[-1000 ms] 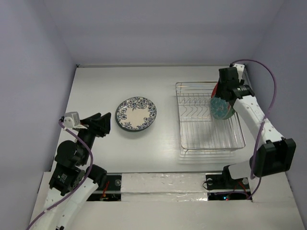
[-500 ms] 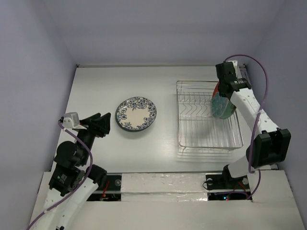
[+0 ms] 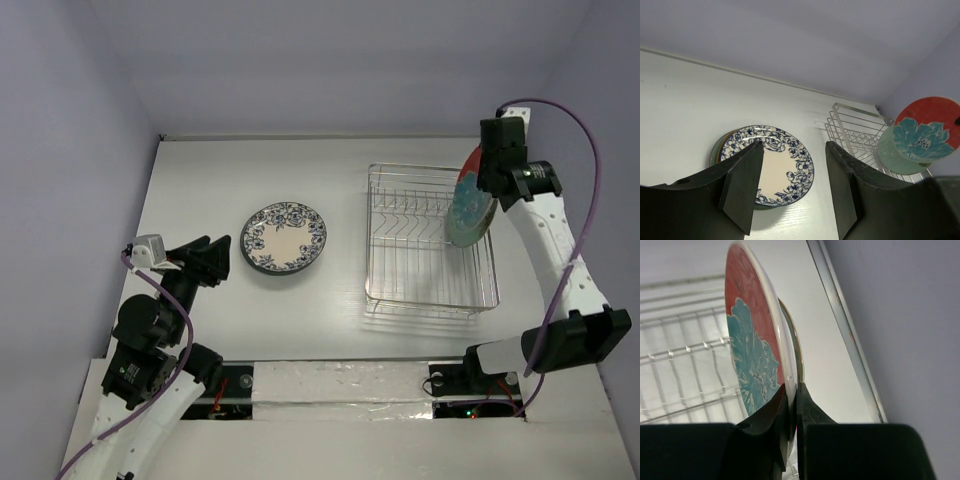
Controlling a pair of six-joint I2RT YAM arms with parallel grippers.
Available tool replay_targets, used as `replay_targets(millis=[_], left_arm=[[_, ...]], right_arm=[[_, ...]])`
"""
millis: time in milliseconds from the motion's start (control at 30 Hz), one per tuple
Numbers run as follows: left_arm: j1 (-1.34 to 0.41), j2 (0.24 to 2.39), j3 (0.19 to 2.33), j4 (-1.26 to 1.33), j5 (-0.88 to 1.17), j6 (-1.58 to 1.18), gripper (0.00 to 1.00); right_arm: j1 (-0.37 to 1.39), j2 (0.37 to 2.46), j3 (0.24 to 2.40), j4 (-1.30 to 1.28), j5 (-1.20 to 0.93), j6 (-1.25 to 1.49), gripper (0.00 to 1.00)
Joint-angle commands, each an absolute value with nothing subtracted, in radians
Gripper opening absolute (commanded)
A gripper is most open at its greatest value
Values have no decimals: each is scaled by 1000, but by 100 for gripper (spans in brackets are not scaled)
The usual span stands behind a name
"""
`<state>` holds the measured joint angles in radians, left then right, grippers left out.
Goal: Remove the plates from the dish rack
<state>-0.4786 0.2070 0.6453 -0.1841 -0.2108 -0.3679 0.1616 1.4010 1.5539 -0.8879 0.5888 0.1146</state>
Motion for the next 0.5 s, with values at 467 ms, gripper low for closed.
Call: replay_targets(millis=[467], left_arm=[[-485, 209, 641, -138, -207, -362, 50]], right_arm=[[361, 1072, 1232, -181, -77, 691, 0]])
